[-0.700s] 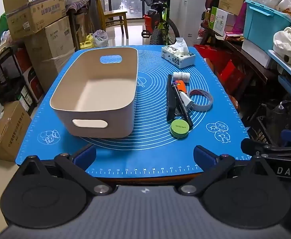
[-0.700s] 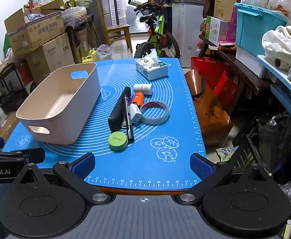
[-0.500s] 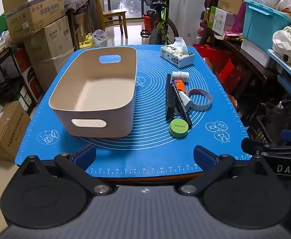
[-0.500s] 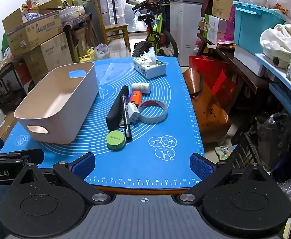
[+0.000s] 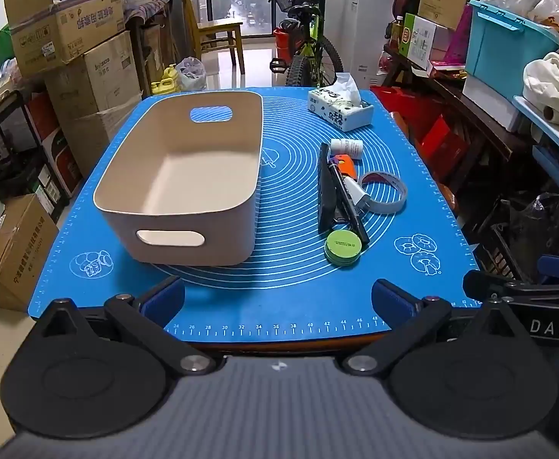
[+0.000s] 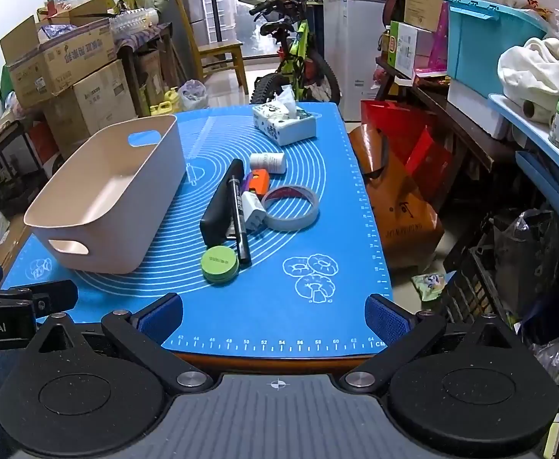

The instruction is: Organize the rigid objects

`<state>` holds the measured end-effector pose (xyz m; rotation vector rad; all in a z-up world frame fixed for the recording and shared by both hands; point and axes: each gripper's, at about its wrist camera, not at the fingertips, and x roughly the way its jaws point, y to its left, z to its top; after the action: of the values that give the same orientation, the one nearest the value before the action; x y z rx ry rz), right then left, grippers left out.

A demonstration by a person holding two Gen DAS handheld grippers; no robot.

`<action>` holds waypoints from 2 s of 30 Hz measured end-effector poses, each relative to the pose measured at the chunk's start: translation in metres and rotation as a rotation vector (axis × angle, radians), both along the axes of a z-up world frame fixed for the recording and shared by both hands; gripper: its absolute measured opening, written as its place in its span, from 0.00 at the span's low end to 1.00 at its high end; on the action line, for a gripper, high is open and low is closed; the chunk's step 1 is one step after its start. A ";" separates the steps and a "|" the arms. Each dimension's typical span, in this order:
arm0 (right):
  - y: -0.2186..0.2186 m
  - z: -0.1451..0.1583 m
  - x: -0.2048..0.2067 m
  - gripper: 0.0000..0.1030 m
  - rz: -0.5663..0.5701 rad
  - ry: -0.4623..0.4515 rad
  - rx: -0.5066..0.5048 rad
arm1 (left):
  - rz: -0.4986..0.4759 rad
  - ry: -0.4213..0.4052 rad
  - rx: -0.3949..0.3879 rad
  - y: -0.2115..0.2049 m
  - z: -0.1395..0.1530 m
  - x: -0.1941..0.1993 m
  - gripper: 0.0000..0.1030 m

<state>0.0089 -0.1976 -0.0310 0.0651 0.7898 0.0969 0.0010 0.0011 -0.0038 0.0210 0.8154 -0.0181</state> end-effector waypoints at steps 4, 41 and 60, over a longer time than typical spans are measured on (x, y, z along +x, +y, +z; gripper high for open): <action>0.000 0.000 0.000 0.97 0.000 0.000 0.002 | -0.001 0.000 0.001 0.000 0.000 0.000 1.00; 0.002 -0.001 0.001 0.97 0.005 0.009 -0.004 | 0.011 0.018 0.003 0.004 -0.001 0.002 1.00; 0.001 -0.001 0.001 0.97 0.004 0.011 -0.005 | 0.015 0.017 0.005 0.008 -0.002 0.003 1.00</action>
<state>0.0102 -0.1965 -0.0318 0.0596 0.8014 0.0985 0.0036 0.0090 -0.0062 0.0196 0.8321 -0.0020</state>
